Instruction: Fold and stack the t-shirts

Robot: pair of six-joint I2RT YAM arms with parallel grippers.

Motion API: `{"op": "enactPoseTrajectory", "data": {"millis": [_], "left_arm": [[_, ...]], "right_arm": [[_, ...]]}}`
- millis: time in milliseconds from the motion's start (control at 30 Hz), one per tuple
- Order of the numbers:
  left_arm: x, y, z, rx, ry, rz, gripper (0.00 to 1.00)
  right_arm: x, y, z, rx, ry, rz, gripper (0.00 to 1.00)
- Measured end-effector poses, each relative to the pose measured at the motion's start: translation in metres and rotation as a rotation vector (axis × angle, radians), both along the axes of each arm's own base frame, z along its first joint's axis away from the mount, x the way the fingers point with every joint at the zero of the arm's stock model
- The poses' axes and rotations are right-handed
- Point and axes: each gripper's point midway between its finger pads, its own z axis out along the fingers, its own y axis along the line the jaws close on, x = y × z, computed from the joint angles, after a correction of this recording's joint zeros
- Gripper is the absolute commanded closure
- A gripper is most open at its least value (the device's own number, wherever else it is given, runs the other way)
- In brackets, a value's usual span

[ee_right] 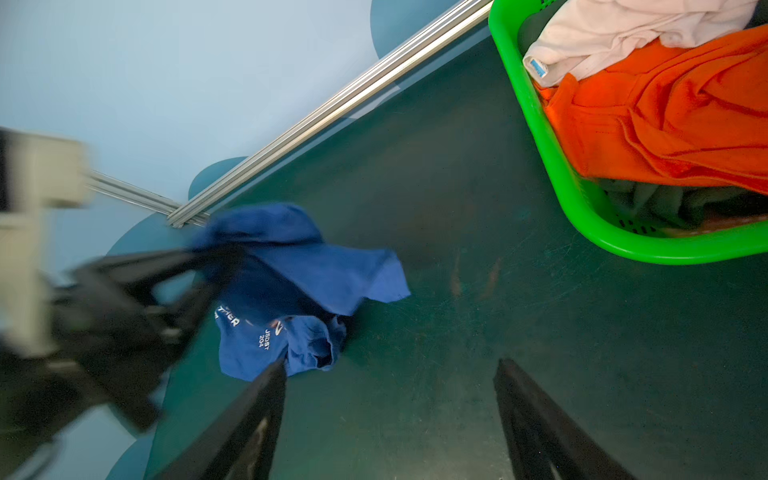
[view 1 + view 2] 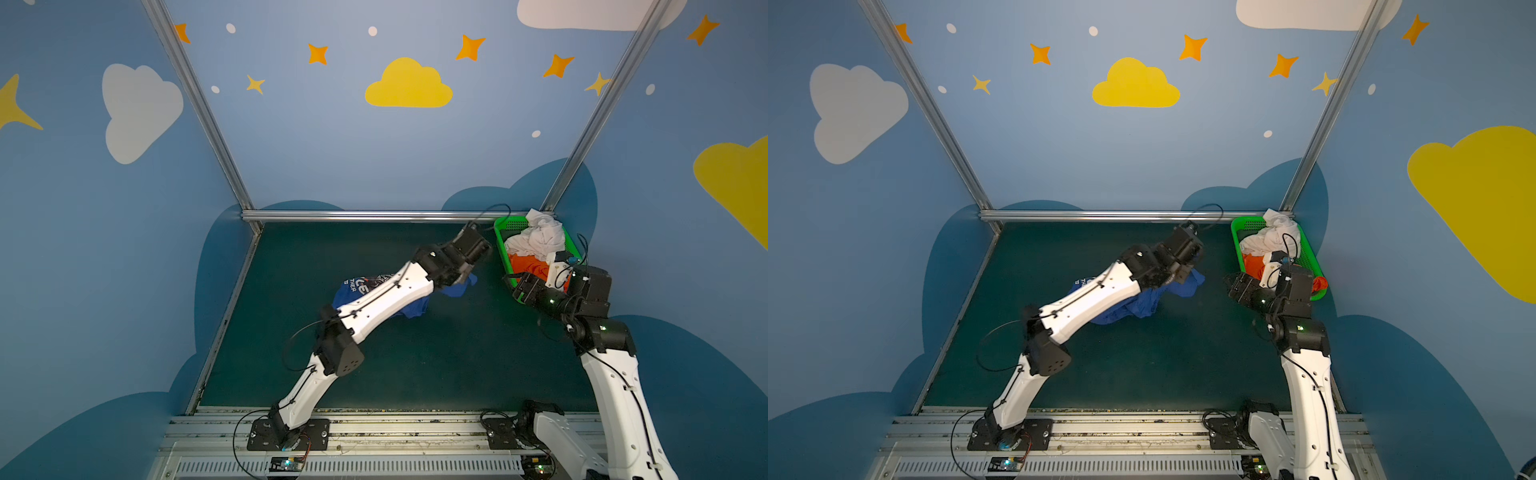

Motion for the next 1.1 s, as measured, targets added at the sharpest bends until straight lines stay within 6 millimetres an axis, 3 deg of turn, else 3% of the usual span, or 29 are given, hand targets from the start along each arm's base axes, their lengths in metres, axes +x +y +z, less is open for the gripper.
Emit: {"op": "enactPoseTrajectory", "data": {"millis": [67, 133, 233, 433, 567, 700, 867, 1000, 1100], "left_arm": [[-0.006, 0.028, 0.046, -0.07, -0.036, 0.006, 0.95], [-0.012, 0.052, 0.075, -0.113, -0.06, 0.017, 0.95], [-0.023, 0.077, 0.097, -0.149, -0.071, 0.024, 0.95], [-0.046, 0.115, 0.078, -0.151, -0.01, 0.03, 0.95], [-0.059, 0.159, 0.071, -0.197, 0.005, 0.08, 0.95], [-0.075, 0.211, 0.087, -0.289, -0.064, 0.148, 0.95], [-0.111, 0.262, 0.116, -0.42, -0.198, 0.183, 0.95], [-0.13, 0.284, 0.121, -0.476, -0.252, 0.2, 0.95], [-0.137, 0.292, 0.112, -0.479, -0.258, 0.207, 0.95]], "right_arm": [[0.0, 0.002, -0.001, 0.009, -0.001, 0.01, 0.2], [0.0, 0.003, -0.003, 0.014, -0.001, 0.017, 0.2], [0.0, 0.006, -0.006, 0.028, 0.0, 0.032, 0.19], [0.008, 0.019, -0.026, 0.066, 0.042, 0.08, 0.2], [0.015, 0.045, -0.053, 0.073, 0.119, 0.157, 0.2], [0.021, 0.082, -0.079, 0.056, 0.185, 0.262, 0.21], [0.034, 0.124, -0.116, 0.012, 0.293, 0.371, 0.21], [0.053, 0.154, -0.135, -0.035, 0.334, 0.444, 0.22], [0.07, 0.176, -0.141, -0.067, 0.333, 0.491, 0.23]]}}
